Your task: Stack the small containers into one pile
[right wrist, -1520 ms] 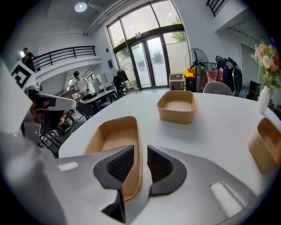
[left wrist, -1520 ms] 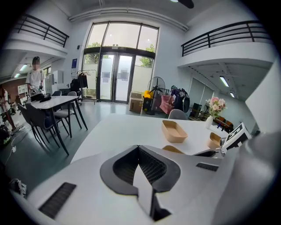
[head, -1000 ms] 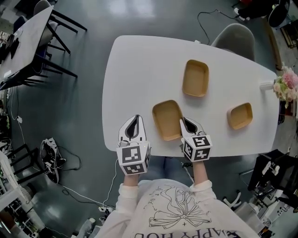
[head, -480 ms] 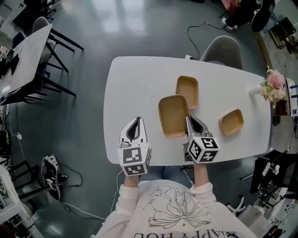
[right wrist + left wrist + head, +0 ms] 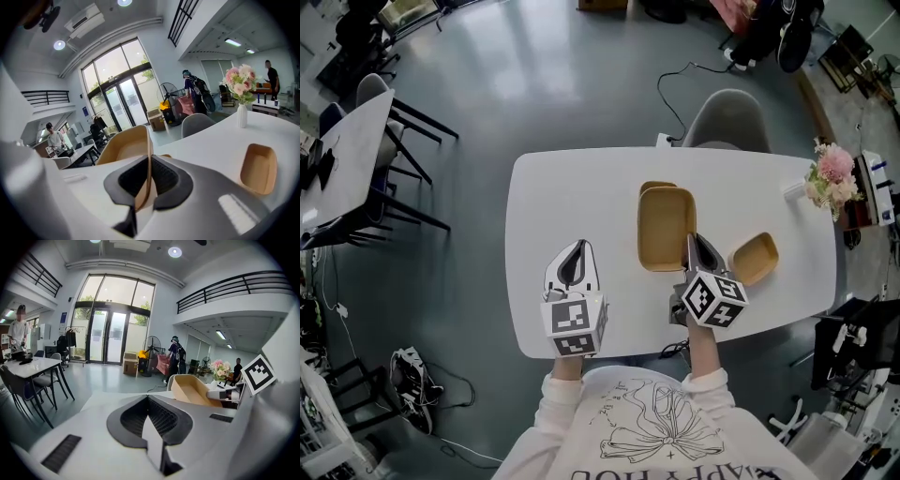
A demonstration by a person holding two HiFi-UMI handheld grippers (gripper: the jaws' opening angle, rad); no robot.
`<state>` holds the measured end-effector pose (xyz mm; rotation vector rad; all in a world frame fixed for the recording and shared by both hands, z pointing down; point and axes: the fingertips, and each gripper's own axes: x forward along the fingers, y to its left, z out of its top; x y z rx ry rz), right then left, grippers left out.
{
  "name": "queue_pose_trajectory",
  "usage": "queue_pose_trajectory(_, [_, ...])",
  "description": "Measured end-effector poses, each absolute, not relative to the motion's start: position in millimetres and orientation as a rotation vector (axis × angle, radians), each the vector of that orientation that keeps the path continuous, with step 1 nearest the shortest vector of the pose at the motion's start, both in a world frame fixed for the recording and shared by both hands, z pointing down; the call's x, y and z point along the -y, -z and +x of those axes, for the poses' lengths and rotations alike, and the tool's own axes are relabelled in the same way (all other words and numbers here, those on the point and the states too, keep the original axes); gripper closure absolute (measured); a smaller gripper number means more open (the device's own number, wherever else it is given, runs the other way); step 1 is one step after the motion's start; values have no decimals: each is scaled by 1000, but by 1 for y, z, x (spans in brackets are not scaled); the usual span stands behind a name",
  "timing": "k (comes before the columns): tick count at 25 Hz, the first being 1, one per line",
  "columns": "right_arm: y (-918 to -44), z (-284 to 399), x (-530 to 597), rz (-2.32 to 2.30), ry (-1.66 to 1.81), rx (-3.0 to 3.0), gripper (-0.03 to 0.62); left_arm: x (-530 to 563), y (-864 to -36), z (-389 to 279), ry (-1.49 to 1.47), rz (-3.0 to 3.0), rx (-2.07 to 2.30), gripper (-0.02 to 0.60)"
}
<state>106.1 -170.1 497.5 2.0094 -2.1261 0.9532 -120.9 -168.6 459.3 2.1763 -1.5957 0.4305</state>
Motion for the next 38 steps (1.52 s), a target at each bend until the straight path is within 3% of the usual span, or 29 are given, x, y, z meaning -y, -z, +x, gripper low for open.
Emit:
queue_pose_trajectory(14, [-559, 143, 213, 2038, -1124, 1988, 565, 211, -489, -79, -503, 2128, 1574, 574])
queue_pose_trajectory(32, [-626, 130, 229, 1901, -1244, 1864, 562, 220, -536, -90, -575, 2025, 1538, 574])
queue_pose_trajectory(38, [-622, 130, 227, 1902, -1222, 1869, 489, 217, -532, -90, -565, 2037, 1536, 574])
